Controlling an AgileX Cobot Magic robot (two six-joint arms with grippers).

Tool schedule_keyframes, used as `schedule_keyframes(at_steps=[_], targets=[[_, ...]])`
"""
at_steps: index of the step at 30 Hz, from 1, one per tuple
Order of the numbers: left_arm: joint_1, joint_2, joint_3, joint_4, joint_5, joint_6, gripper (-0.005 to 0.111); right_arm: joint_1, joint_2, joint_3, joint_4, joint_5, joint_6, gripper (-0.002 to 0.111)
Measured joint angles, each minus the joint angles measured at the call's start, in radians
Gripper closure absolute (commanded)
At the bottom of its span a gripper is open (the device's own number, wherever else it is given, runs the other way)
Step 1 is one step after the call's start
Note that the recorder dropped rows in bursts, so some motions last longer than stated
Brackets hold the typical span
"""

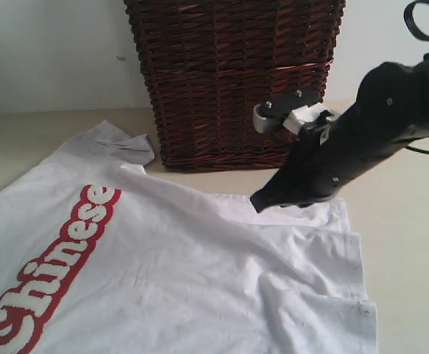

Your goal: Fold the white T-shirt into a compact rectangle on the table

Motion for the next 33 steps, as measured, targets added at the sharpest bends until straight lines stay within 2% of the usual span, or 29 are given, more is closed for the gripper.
schedule_keyframes(at_steps=[12, 17, 26, 33], targets=[[0.000, 0.000, 0.000, 0.000, 0.022, 0.000, 0.107, 0.000, 0.129, 0.043, -0.721, -0.015, 0.752, 0.108], [0.000, 0.000, 0.000, 0.000, 0.022, 0.000, 0.107, -0.007, 0.131, 0.043, -0.926, -0.048, 0.962, 0.108], [0.000, 0.000, 0.000, 0.000, 0.022, 0.000, 0.107, -0.101, 0.239, 0.034, -0.967, -0.121, 1.027, 0.108], [0.000, 0.000, 0.000, 0.000, 0.022, 0.000, 0.107, -0.163, 0.311, -0.069, -0.975, -0.150, 1.027, 0.108]])
